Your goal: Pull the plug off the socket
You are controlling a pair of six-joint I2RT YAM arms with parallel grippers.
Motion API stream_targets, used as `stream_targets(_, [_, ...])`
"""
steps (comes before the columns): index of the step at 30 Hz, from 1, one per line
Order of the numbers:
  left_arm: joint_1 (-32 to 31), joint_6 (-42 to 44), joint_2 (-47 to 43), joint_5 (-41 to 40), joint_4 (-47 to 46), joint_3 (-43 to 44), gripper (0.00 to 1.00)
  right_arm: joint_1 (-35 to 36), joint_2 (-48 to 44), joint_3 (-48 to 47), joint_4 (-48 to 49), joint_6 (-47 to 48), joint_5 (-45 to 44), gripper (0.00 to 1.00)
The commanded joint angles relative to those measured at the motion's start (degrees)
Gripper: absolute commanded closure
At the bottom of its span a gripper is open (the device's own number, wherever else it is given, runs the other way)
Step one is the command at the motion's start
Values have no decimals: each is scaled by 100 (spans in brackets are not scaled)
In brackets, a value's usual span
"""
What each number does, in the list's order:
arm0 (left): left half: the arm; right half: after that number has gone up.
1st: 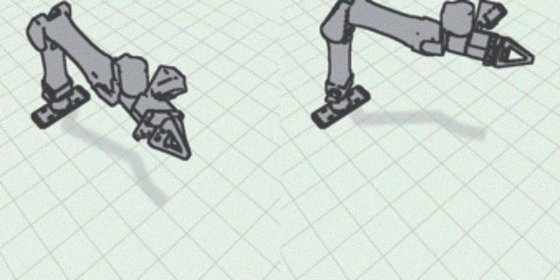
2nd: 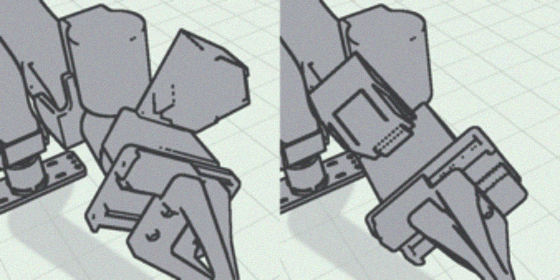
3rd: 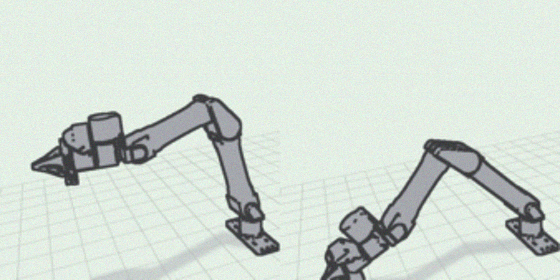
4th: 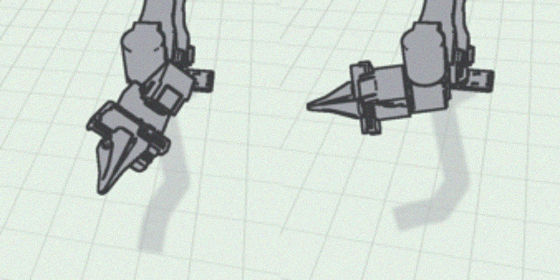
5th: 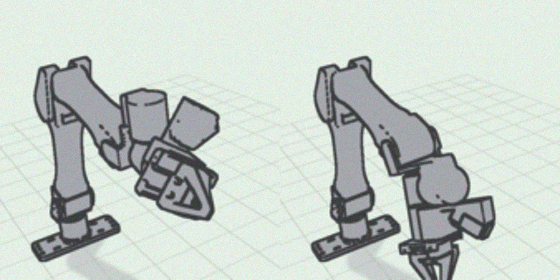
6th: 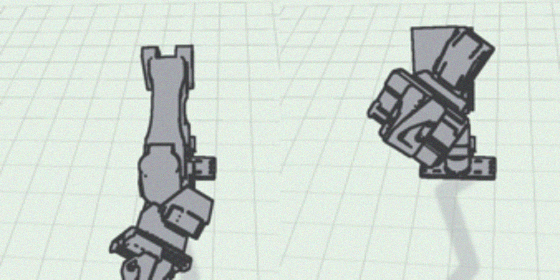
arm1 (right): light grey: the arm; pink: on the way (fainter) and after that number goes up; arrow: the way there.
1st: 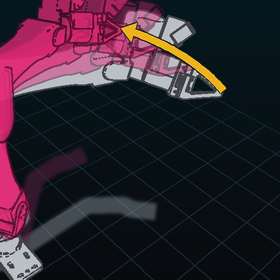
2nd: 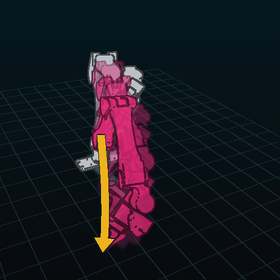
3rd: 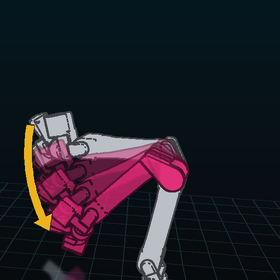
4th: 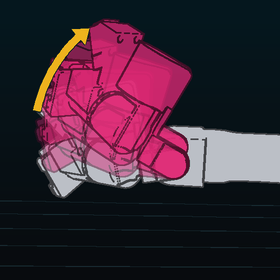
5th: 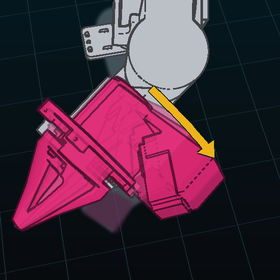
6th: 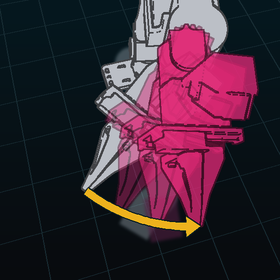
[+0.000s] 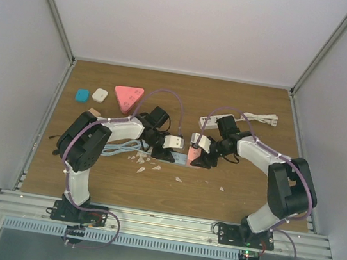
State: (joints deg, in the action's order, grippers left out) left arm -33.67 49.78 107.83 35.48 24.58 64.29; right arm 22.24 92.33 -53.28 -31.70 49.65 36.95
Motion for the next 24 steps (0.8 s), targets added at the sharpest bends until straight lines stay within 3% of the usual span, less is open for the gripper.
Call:
stream_targets(1, [-130,155,149,-533,-317,-278,70,-15,-326,-62,138,-103,519,57])
stream_targets(13, [-149,229,254,-832,-231,-461,83,-422,-410,-315,-171,55,1469,70])
stream_targets(24, [-149,94,634,-844,314,36,86,-219,-1182,376,287,405,732,70])
